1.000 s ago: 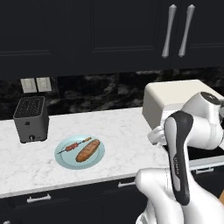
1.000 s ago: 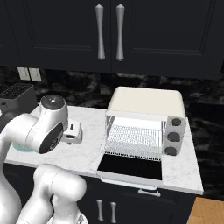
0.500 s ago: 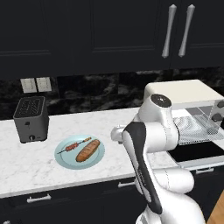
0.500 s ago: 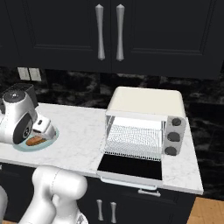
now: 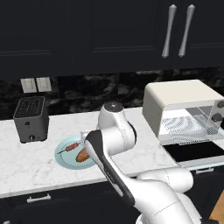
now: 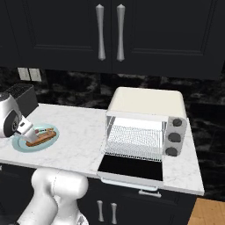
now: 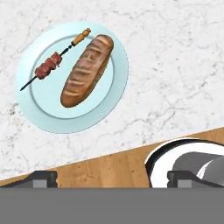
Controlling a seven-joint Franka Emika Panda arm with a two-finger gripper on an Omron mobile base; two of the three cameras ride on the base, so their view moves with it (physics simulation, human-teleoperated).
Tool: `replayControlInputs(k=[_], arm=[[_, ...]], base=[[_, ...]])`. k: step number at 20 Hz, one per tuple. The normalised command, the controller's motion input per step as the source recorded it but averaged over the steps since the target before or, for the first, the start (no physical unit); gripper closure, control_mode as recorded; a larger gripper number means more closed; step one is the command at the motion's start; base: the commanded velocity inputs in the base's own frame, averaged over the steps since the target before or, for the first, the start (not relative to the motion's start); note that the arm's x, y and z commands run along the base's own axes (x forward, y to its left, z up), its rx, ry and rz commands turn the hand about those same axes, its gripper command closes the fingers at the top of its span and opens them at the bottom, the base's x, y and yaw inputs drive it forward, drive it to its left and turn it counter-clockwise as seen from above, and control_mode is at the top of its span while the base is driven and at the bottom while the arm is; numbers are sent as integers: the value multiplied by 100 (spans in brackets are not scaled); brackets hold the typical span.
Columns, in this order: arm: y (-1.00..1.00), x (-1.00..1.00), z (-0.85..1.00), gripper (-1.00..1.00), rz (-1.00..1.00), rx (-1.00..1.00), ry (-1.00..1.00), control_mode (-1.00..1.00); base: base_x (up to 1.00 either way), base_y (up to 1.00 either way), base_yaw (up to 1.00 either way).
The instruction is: Pick up the kebab skewer and baguette bread, and place them inside the toaster oven. Close the toaster oven door and start by setting the timer.
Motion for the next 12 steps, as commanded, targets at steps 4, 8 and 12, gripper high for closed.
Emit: replayControlInputs(k=[4,8,12], arm=[[44,37,-52,-100,-9,0,7,-100],[7,34,-35,-100,-1,0,7,-100],[9,29,-37,-100,0,0,2,-100]], base=[[0,0,0],[0,0,0],[0,0,0]])
